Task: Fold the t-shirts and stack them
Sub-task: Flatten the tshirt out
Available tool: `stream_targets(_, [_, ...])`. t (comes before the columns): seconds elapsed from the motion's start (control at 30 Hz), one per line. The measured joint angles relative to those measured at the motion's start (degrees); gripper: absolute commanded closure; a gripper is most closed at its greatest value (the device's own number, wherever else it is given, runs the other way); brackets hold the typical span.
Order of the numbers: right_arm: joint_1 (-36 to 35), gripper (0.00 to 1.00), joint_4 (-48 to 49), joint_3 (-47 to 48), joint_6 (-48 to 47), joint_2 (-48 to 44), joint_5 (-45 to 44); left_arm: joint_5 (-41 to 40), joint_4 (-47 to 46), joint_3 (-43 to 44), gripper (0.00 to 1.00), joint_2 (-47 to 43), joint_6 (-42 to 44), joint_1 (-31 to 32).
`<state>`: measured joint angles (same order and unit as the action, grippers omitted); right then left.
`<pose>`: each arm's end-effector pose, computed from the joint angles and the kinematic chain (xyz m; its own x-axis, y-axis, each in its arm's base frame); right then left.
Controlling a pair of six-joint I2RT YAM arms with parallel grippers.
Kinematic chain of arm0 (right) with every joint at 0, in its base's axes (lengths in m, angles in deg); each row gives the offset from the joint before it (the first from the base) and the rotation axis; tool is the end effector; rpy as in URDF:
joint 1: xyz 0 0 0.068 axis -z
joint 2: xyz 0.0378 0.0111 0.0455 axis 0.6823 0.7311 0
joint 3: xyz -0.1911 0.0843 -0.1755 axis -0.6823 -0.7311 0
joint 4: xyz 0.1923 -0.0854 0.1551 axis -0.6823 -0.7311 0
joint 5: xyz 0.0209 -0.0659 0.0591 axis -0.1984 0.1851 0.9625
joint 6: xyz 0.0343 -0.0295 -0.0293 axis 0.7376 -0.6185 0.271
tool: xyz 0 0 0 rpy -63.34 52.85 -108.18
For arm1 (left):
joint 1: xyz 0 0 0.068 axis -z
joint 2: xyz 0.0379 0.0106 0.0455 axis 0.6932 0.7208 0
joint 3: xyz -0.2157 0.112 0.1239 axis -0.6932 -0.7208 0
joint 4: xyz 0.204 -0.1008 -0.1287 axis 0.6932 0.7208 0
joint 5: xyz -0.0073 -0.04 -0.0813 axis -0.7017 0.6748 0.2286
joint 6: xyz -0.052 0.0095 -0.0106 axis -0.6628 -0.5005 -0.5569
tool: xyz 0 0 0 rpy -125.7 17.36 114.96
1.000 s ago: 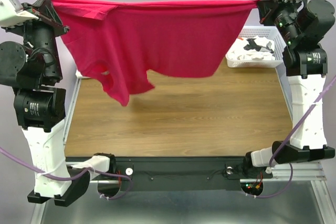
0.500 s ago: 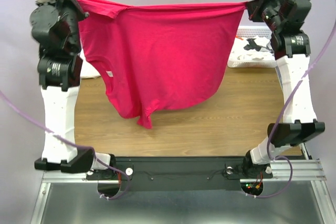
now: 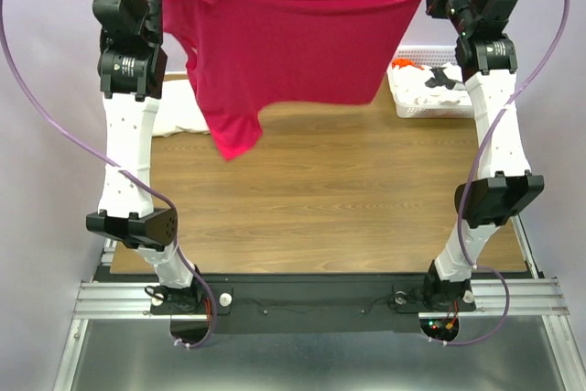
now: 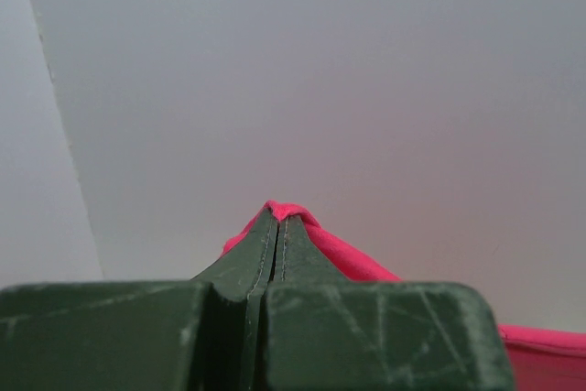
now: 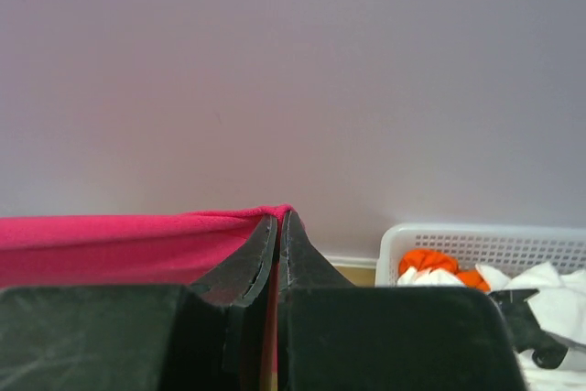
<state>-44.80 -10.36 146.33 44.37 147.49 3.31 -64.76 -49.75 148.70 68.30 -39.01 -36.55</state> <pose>0.4028 0.0164 0.5267 0.0454 0.1927 -0.9802 -0.1506 0.9713 0.1840 0.3075 -0.0335 0.6177 0.4498 -0.0922 -0.8884 -0.0070 0.9943 -0.1068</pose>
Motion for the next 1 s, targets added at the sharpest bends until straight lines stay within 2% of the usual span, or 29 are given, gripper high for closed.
stream_targets(0.17, [0.2,0.99,3.5,0.7,-1.6,-0.3,-1.4,1.7,-5.2,-1.7,1.00,-1.5,0.0,0.0])
stream_targets(0.33, [0.2,0.99,7.0,-11.0,-4.6,-6.0,-2.1,2.6,-9.4,-17.9,1.00,-11.5,-0.8,-0.1])
stream_targets(0.4, [0.2,0.99,7.8,-18.4,-5.8,-9.4,-2.4,3.7,-10.5,-23.5,1.00,-15.0,-1.9,-0.1])
stream_targets(0.57, [0.3,0.99,9.2,-34.8,-7.2,-16.3,-3.4,6.8,-12.4,-47.5,1.00,-28.0,-7.7,-0.2])
stream_targets(0.6, [0.3,0.99,8.8,-37.4,-7.2,-17.6,-3.7,7.3,-12.1,-49.6,1.00,-29.2,-8.6,-0.2])
stream_targets(0.7, [0.3,0.99,10.2,-49.8,-6.6,-23.9,-5.6,10.6,-11.6,-62.9,1.00,-36.0,-13.0,-0.3])
stream_targets(0.83, [0.3,0.99,10.7,-67.2,-4.5,-33.5,-13.6,15.8,-8.7,-77.5,1.00,-45.0,-18.8,-0.3])
stream_targets(1.0, [0.4,0.99,10.3,-82.2,0.0,-41.6,-20.3,18.9,-4.4,-90.0,1.00,-52.0,-23.9,-0.3])
